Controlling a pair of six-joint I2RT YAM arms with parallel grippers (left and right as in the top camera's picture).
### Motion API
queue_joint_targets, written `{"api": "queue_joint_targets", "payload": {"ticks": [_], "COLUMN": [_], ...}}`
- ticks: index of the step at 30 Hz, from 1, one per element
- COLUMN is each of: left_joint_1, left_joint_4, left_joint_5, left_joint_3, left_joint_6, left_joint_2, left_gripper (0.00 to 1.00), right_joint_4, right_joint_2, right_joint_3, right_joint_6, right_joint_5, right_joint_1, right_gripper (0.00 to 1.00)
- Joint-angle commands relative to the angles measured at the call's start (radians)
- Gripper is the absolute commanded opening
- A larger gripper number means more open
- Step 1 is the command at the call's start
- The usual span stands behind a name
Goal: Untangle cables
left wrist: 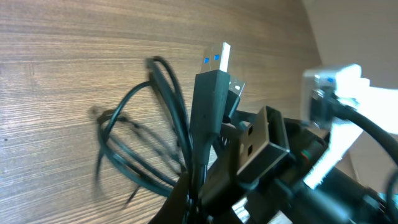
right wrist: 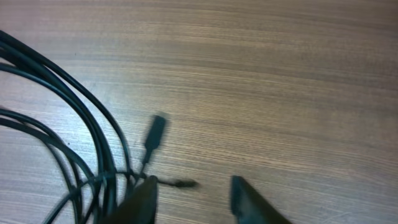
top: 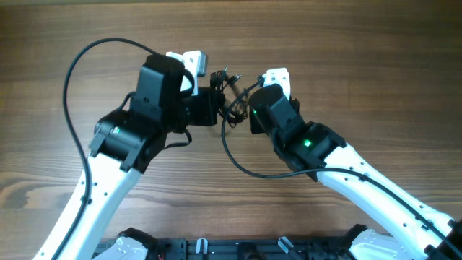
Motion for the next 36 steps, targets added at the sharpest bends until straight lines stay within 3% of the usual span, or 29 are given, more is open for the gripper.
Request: {"api": "queue_joint_targets", "payload": {"ticks": [1,3,5,8,10,15,18,21,24,29,36], "left_joint_1": [-0.004,-0.004,-0.004,-0.004,-0.004,-0.005,-0.004,-0.004,-0.004,-0.005,-0.005], "left_joint_4": [-0.009,-0.022,-0.045,-0.114,-0.150,-0.041,0.023,0.057,0.050,0.041,0.040], "left_joint_5": [0.003,-0.050,-0.217,-0.538,-0.625,-0.389,-0.430,-0.563,-0.626,-0.625,-0.615], "left_joint_3": [-0.001,-0.001,-0.001,-0.001,-0.001,-0.001,-0.001,-0.001,-0.001,-0.001,-0.001], "left_joint_6": [0.041,0.068,0.066,-0.090,-0.147,-0.056,-0.056,-0.064,-0.063,-0.063,-0.064], "left_joint_2": [-0.047,-0.046,-0.046,-0.046,-0.045,-0.042,-0.042,-0.033,-0.023,-0.018,-0.018], "left_gripper": [0.05,0.07,0.09,0.09,0.09,0.07,0.08,0.08,0.07,0.08,0.07], "right_joint_4": [0.003,-0.003,-0.010,-0.012,-0.011,-0.007,0.004,0.021,0.055,0.219,0.296], "right_joint_2": [0.006,0.006,0.006,0.006,0.006,0.006,0.006,0.006,0.006,0.006,0.008], "right_joint_3": [0.003,0.003,0.003,0.003,0.003,0.003,0.003,0.003,0.003,0.003,0.003], "right_joint_6": [-0.004,-0.005,-0.024,-0.023,-0.019,-0.023,-0.141,-0.267,-0.314,-0.412,-0.412], "right_joint_5": [0.032,0.032,0.032,0.032,0.028,-0.095,-0.343,-0.552,-0.562,-0.821,-0.832], "right_joint_1": [-0.005,-0.005,-0.005,-0.005,-0.005,-0.005,-0.005,-0.005,-0.005,-0.005,-0.005], "right_gripper": [0.51,0.52,0.52,0.52,0.52,0.41,0.43,0.79,0.91,0.91,0.79]}}
